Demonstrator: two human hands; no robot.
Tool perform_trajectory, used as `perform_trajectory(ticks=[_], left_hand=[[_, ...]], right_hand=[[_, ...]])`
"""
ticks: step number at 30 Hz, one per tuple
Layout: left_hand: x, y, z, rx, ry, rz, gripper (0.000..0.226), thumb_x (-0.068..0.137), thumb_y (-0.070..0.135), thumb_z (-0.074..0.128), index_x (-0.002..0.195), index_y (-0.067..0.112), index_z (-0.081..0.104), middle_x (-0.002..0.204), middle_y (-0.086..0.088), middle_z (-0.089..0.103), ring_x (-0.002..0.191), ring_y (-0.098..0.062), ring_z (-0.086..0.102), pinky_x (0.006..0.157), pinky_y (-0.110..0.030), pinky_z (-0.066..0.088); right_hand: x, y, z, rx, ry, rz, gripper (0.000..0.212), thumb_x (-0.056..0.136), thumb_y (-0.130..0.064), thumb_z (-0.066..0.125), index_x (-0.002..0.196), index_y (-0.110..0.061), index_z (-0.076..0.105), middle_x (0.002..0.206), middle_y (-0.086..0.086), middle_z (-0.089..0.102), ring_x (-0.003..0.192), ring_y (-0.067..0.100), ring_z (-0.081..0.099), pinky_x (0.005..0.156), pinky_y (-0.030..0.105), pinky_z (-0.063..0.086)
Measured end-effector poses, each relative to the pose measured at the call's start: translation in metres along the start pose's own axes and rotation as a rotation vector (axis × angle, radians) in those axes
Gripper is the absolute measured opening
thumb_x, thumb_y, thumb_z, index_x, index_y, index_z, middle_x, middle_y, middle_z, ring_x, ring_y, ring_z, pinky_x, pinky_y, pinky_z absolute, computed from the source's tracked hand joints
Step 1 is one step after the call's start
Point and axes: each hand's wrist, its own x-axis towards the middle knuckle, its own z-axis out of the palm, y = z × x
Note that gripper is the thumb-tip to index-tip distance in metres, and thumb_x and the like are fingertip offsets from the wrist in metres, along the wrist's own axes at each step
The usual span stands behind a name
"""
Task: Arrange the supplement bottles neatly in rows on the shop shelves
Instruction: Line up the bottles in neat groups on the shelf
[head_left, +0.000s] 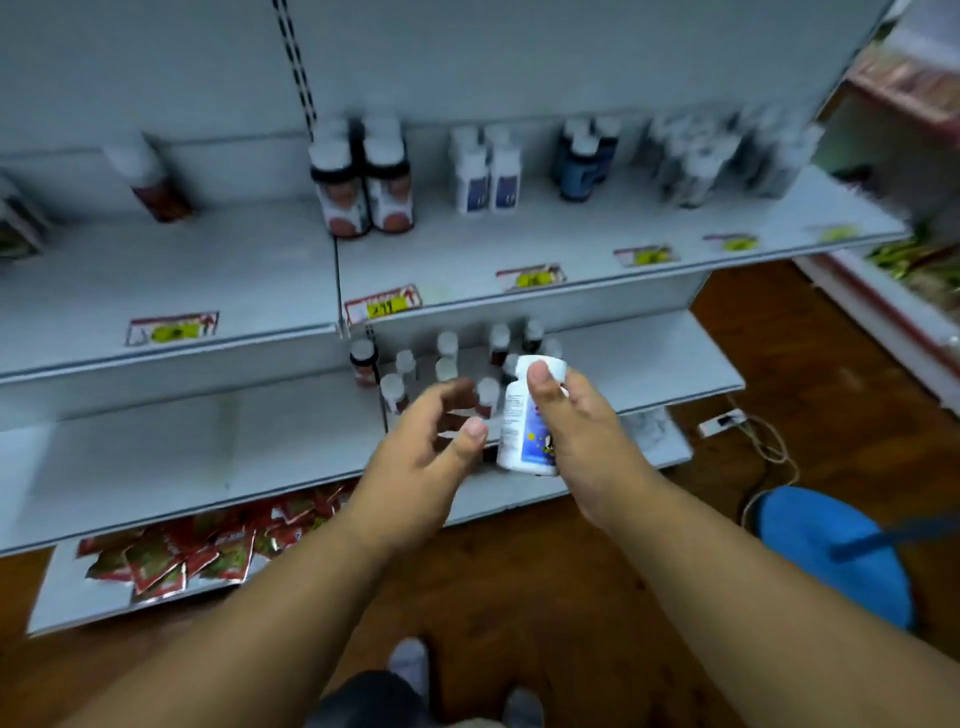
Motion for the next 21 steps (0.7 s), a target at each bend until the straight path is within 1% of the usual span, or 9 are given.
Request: perform_trajectory(ticks=[3,6,8,10,13,15,17,19,21], left_hand=[[0.010,0.027,-0.006,-0.048,-0.050,0.037,0.050,0.090,0.056,0.052,0.134,0.034,0.048,0.126,0.018,0.058,0.112,0.008,0.055,0.089,-0.019,0.049],[0.031,0.044,-0.017,-0.019,-0.078,0.090,0.059,0.082,0.062,0.053,0.134,0.033,0.049,0.126,0.016,0.060,0.116,-0.003,0.058,0.095,-0.025,0.048],[0.049,0.051,-0.025,0.007,-0.099,0.119,0.056,0.086,0.060,0.054,0.132,0.030,0.049,0.125,0.015,0.060,0.111,-0.003,0.060,0.088,-0.020,0.051],[0.066,0.055,-0.029,0.007,-0.094,0.130,0.040,0.094,0.047,0.054,0.129,0.031,0.048,0.124,0.015,0.057,0.104,0.008,0.058,0.075,-0.010,0.049],[0.091,0.055,-0.026,0.032,-0.071,0.125,0.035,0.097,0.029,0.051,0.132,0.032,0.045,0.121,0.019,0.054,0.096,0.021,0.052,0.066,-0.004,0.045],[0.111,0.053,-0.020,0.017,-0.051,0.105,0.032,0.095,0.032,0.052,0.127,0.037,0.049,0.119,0.018,0.058,0.097,0.017,0.055,0.067,-0.006,0.047],[0.138,0.050,-0.013,-0.004,-0.020,0.089,0.039,0.090,0.042,0.051,0.128,0.036,0.050,0.121,0.016,0.060,0.099,0.013,0.057,0.072,-0.006,0.046],[0.169,0.046,-0.008,0.042,0.023,0.064,0.050,0.088,0.049,0.049,0.135,0.034,0.047,0.127,0.017,0.057,0.100,0.015,0.055,0.073,-0.003,0.044],[0.199,0.040,-0.006,0.104,0.076,0.002,0.051,0.090,0.051,0.051,0.139,0.037,0.042,0.130,0.019,0.052,0.104,0.012,0.053,0.069,-0.005,0.046]], right_hand=[[-0.003,-0.037,-0.004,0.009,0.045,-0.078,0.048,0.070,-0.062,0.058,0.100,-0.024,0.063,0.083,-0.007,0.072,0.080,0.010,0.070,0.074,0.033,0.059],[0.005,-0.058,-0.005,-0.001,0.056,-0.153,0.043,0.073,-0.057,0.060,0.100,-0.023,0.063,0.083,-0.005,0.070,0.078,0.010,0.069,0.071,0.031,0.058],[0.013,-0.070,-0.006,0.009,0.064,-0.193,0.040,0.074,-0.053,0.062,0.101,-0.024,0.063,0.087,-0.004,0.071,0.081,0.008,0.069,0.069,0.025,0.056],[0.026,-0.079,-0.010,0.019,0.090,-0.211,0.038,0.073,-0.052,0.064,0.100,-0.025,0.065,0.094,0.002,0.072,0.088,0.013,0.070,0.074,0.029,0.058],[0.053,-0.090,-0.018,0.047,0.122,-0.226,0.027,0.084,-0.036,0.067,0.100,-0.015,0.064,0.091,0.005,0.072,0.087,0.016,0.069,0.079,0.034,0.058],[0.080,-0.096,-0.026,0.028,0.127,-0.235,0.021,0.088,-0.027,0.066,0.100,-0.010,0.063,0.083,0.000,0.072,0.080,0.013,0.069,0.072,0.027,0.058],[0.114,-0.098,-0.036,-0.062,0.142,-0.252,0.019,0.086,-0.031,0.071,0.094,-0.015,0.064,0.082,0.001,0.070,0.079,0.015,0.068,0.069,0.028,0.057],[0.153,-0.101,-0.047,-0.155,0.131,-0.256,0.022,0.081,-0.039,0.074,0.091,-0.022,0.065,0.085,-0.001,0.070,0.084,0.018,0.068,0.076,0.036,0.058],[0.193,-0.104,-0.055,-0.215,0.062,-0.246,0.024,0.079,-0.042,0.076,0.094,-0.025,0.065,0.090,-0.004,0.070,0.089,0.016,0.069,0.083,0.041,0.058]])
